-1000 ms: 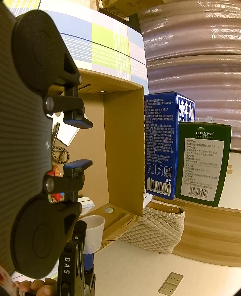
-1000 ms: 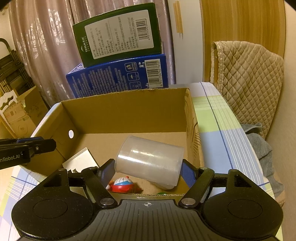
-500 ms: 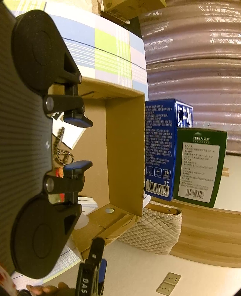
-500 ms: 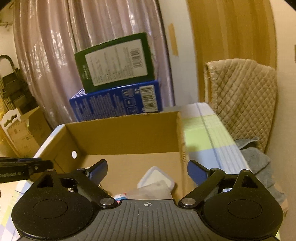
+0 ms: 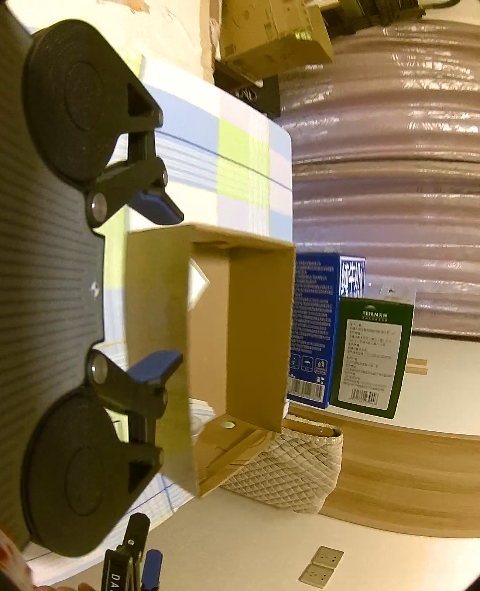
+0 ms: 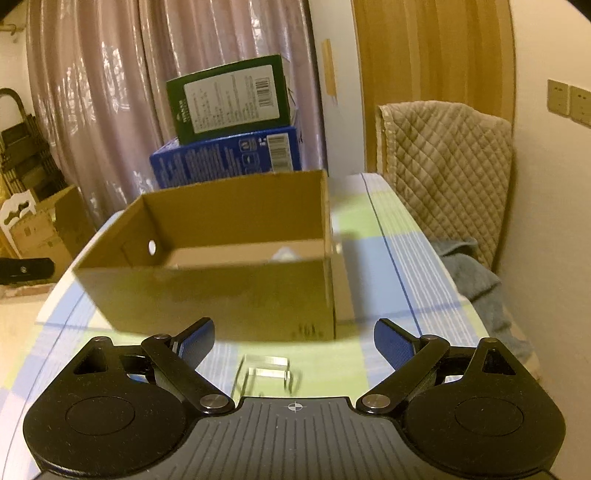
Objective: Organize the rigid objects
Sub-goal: 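Withdraw both grippers from the box back toward the remaining items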
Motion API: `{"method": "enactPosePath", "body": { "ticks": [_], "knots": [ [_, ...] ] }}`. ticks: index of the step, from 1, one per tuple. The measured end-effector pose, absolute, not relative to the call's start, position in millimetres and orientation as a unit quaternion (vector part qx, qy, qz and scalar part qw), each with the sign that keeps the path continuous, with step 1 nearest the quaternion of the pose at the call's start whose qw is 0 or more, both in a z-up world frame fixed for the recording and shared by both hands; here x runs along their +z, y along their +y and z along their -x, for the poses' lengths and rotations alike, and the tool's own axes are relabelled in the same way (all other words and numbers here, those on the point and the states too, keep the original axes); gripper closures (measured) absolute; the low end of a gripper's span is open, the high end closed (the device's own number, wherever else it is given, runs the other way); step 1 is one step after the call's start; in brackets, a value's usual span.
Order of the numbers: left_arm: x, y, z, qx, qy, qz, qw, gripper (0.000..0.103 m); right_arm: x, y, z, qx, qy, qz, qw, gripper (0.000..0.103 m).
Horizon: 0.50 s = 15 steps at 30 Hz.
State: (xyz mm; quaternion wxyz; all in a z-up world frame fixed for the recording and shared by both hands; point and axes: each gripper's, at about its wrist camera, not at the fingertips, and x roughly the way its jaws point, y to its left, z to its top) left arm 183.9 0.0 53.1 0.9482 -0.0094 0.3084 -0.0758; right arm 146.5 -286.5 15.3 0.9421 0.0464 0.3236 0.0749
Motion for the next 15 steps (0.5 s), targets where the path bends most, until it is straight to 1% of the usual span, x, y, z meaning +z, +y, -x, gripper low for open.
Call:
{"method": "enactPosePath", "body": {
  "ticks": [1, 6, 15],
  "knots": [
    [52.4, 2.0, -174.2, -0.072, 0.31, 0.009, 0.948, 0.026, 14.7, -285.9, -136.3, 0.075, 0.325, -0.048, 0.942, 0.013],
    [47.0, 12.6, -128.4, -0.053, 0.325, 0.016, 0.944, 0.023, 11.8, -280.0, -86.7, 0.082, 0.329, -0.056, 0.939, 0.013],
    [31.2, 26.7, -68.0, -0.028, 0.354, 0.033, 0.934, 0.023, 7.8, -272.3, -33.9, 0.094, 0.339, -0.044, 0.935, 0.013]
  ]
}}
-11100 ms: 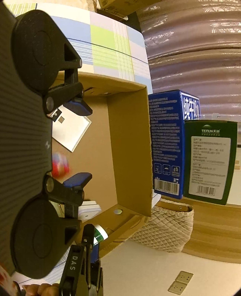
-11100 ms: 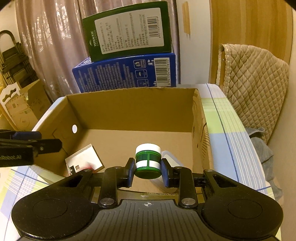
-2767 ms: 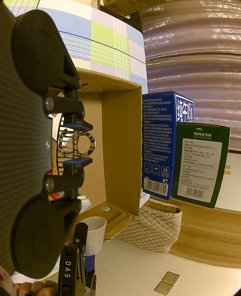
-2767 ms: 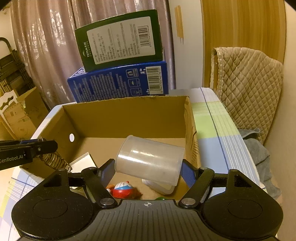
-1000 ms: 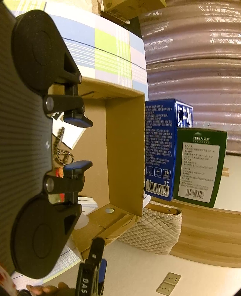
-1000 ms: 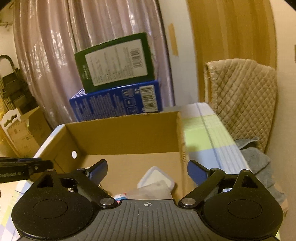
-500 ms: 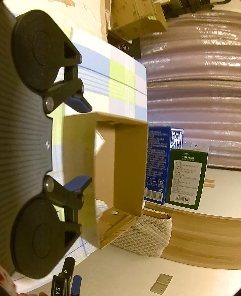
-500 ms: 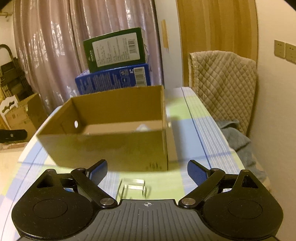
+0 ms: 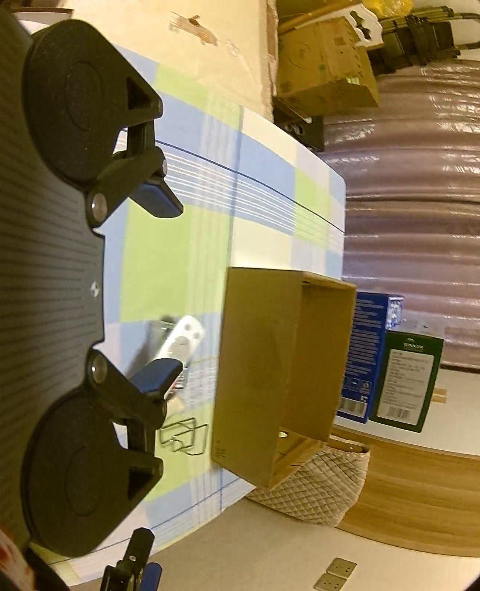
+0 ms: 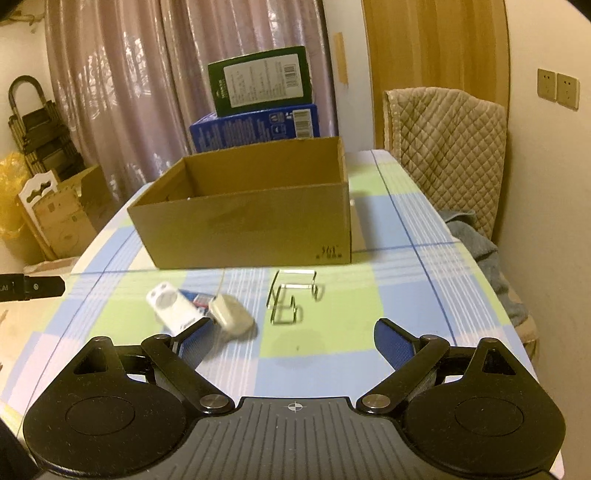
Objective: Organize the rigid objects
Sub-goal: 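Withdraw both grippers from the box back toward the remaining items, then move the left gripper to the white remote while the right approaches the white plug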
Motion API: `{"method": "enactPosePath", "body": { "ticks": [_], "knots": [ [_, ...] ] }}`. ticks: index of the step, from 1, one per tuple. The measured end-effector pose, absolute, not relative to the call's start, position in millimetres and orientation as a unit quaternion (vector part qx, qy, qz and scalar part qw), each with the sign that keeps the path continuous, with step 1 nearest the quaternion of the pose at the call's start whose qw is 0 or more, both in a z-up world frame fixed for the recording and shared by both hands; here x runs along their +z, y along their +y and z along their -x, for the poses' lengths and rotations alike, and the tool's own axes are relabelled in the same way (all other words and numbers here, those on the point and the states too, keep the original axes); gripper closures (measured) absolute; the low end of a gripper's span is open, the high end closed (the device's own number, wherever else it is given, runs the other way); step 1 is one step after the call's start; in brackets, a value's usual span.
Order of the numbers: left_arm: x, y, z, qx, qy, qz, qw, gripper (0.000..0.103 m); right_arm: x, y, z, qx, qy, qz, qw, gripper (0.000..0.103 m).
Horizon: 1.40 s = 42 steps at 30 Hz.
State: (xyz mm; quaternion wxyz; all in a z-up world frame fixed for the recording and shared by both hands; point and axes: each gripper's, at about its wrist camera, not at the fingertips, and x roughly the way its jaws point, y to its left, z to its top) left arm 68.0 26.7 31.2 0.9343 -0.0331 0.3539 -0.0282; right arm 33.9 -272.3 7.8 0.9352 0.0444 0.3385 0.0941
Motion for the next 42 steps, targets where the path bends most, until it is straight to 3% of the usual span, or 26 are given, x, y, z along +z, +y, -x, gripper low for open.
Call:
{"method": "enactPosePath", "body": {
  "ticks": [22, 42],
  "knots": [
    [14.4, -0.7, -52.8, -0.048, 0.379, 0.03, 0.924, 0.023, -3.3, -277.1, -16.2, 0.096, 0.364, -0.06, 0.924, 0.013],
    [-19.6, -29.8, -106.4, -0.057, 0.404, 0.044, 0.912, 0.023, -29.3, -275.4, -52.7, 0.099, 0.387, -0.048, 0.915, 0.013]
  ]
}}
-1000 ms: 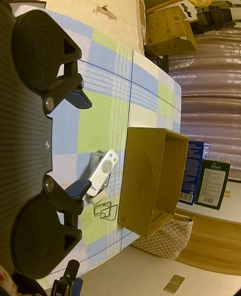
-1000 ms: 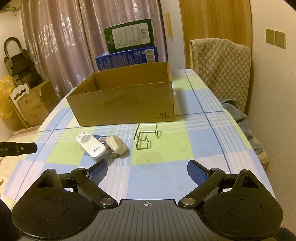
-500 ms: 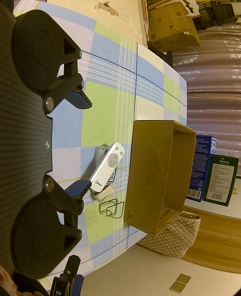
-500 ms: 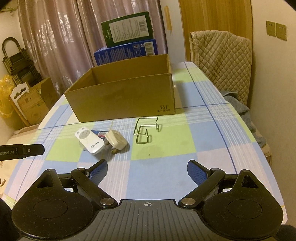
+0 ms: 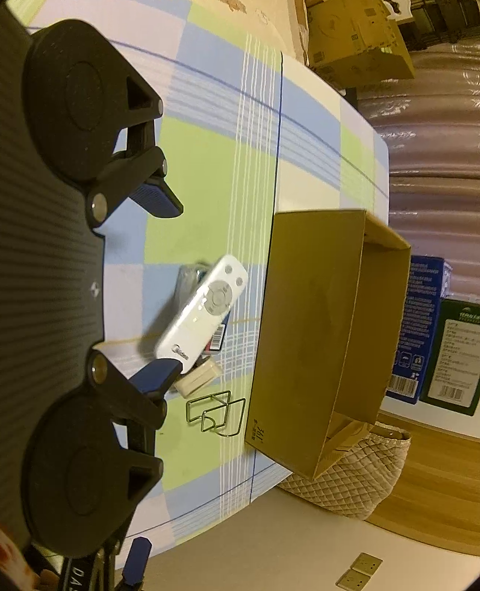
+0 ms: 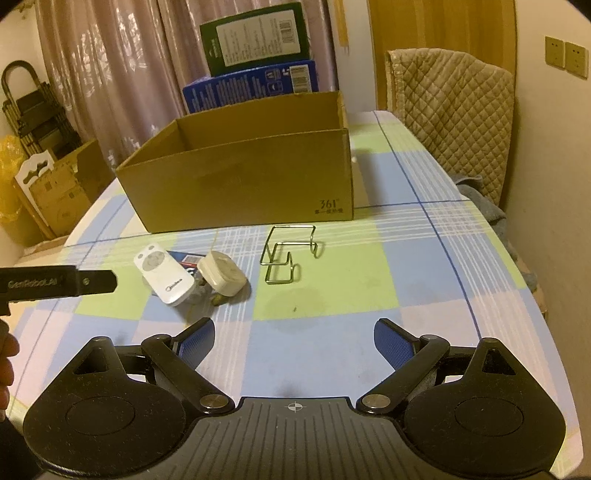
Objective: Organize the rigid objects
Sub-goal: 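Move the left gripper to the white remote while the right approaches the white plug, then close the left gripper around the white Midea remote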
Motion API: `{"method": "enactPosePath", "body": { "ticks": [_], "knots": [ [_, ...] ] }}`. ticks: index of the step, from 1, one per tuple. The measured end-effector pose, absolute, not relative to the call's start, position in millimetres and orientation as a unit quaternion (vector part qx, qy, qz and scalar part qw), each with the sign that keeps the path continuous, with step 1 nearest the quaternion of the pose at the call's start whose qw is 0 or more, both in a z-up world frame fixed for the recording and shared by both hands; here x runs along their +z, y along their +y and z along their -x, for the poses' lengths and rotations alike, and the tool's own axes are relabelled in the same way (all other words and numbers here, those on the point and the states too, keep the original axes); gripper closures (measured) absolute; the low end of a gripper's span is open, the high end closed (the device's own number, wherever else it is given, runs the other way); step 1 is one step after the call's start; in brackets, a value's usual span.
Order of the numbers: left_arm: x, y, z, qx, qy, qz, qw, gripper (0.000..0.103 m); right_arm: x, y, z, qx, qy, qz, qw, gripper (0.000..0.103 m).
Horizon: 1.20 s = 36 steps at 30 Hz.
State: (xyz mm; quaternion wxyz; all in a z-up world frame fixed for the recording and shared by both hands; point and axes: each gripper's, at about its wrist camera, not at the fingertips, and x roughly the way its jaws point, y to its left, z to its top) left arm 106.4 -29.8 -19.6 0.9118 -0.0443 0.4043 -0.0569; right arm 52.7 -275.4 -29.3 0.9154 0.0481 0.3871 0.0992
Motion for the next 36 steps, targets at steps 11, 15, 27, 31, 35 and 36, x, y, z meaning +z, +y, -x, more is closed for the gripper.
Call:
{"method": "enactPosePath", "body": {
  "ticks": [11, 15, 27, 31, 35, 36],
  "knots": [
    [-49.7, -42.9, -153.7, -0.049, 0.419, 0.064, 0.904, 0.026, -58.4, -275.3, -89.4, 0.095, 0.409, -0.05, 0.906, 0.013],
    [-60.4, -45.1, -169.2, -0.047, 0.422, 0.069, 0.903, 0.03, -65.6, -273.3, -97.6, 0.101, 0.411, -0.055, 0.905, 0.013],
    [-70.6, -42.2, -173.3, -0.065, 0.429, 0.031, 0.9, 0.066, -79.6, -258.2, -110.8, 0.107, 0.42, -0.042, 0.9, 0.013],
    [-69.8, -29.5, -163.2, -0.076, 0.435, 0.028, 0.897, 0.068, -82.5, -252.6, -111.0, 0.112, 0.423, -0.042, 0.898, 0.013],
    [-69.7, -17.5, -151.8, -0.083, 0.434, 0.019, 0.897, 0.068, -83.7, -245.2, -111.0, 0.121, 0.424, -0.039, 0.897, 0.013],
    [-69.7, -14.4, -149.4, -0.084, 0.434, 0.018, 0.897, 0.068, -83.6, -243.6, -111.5, 0.123, 0.424, -0.039, 0.896, 0.013]
  ]
}}
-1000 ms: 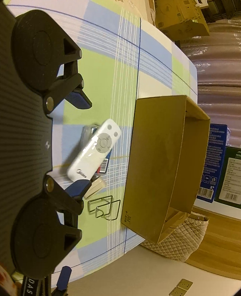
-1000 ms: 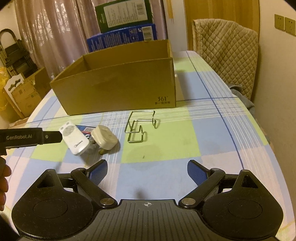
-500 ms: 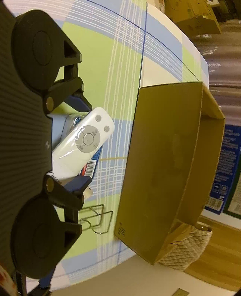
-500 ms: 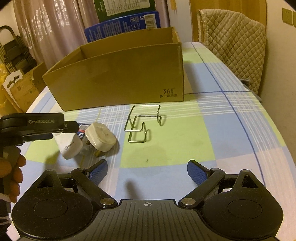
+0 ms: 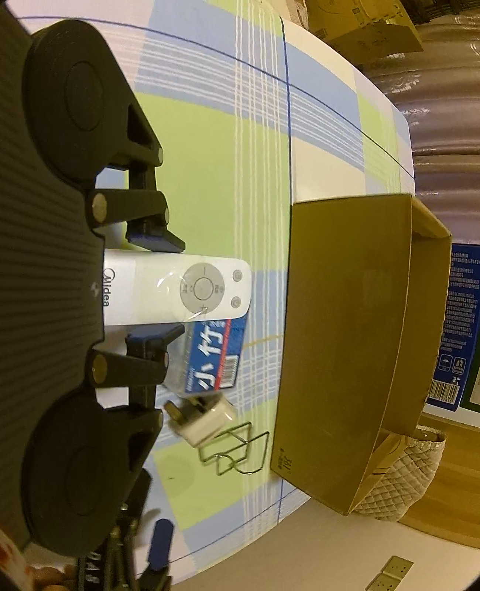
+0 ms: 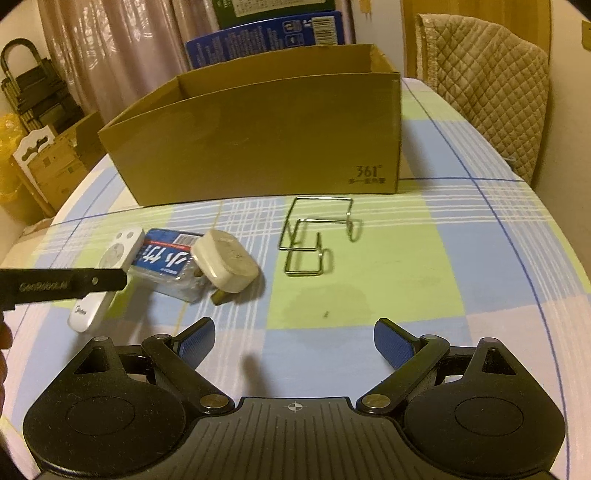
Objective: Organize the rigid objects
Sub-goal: 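Close the left gripper around the white Midea remote, then grasp the white plug with the right gripper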
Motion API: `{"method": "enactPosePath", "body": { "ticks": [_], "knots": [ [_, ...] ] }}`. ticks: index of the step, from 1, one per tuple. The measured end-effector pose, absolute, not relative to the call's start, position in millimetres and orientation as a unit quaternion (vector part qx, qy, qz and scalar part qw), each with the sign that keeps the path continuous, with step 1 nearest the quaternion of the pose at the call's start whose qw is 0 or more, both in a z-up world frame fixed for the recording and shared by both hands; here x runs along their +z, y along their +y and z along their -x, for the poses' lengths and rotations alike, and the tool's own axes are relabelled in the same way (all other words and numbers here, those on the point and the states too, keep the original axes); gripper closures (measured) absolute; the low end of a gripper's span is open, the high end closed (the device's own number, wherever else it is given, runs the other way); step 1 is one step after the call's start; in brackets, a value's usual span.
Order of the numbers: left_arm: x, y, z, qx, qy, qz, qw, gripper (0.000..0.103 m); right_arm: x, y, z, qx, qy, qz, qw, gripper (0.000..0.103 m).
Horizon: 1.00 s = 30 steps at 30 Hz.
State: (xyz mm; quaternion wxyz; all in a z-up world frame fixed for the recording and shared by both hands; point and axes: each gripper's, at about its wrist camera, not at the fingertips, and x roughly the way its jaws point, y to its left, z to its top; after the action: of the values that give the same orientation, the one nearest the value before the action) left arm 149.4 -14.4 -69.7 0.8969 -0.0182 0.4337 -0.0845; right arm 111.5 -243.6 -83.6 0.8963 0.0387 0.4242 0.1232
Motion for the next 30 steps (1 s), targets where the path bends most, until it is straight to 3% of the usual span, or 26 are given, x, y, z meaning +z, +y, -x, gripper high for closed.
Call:
{"method": "enactPosePath", "body": {
  "ticks": [8, 9, 11, 19, 25, 30],
  "knots": [
    [-72.0, -2.3, -140.5, -0.09, 0.428, 0.007, 0.899, 0.068, -81.2, -226.6, -124.3, 0.159, 0.406, -0.038, 0.899, 0.015],
    [-72.4, -1.9, -140.3, -0.092, 0.428, 0.005, 0.899, 0.068, -80.8, -225.3, -127.0, 0.162, 0.404, -0.038, 0.9, 0.017],
    [-73.9, -0.6, -140.6, -0.097, 0.43, 0.009, 0.897, 0.068, -80.9, -221.8, -134.2, 0.172, 0.402, -0.034, 0.899, 0.034],
    [-81.7, -6.3, -142.3, -0.118, 0.434, 0.005, 0.893, 0.068, -84.4, -200.6, -157.0, 0.199, 0.399, 0.007, 0.895, 0.055],
    [-84.5, -8.5, -142.1, -0.125, 0.432, 0.006, 0.893, 0.068, -89.3, -188.1, -159.3, 0.207, 0.399, 0.042, 0.892, 0.08],
    [-84.0, -10.2, -141.8, -0.128, 0.432, 0.0, 0.893, 0.068, -85.2, -207.5, -149.5, 0.2, 0.413, -0.003, 0.888, 0.086]
  ]
}}
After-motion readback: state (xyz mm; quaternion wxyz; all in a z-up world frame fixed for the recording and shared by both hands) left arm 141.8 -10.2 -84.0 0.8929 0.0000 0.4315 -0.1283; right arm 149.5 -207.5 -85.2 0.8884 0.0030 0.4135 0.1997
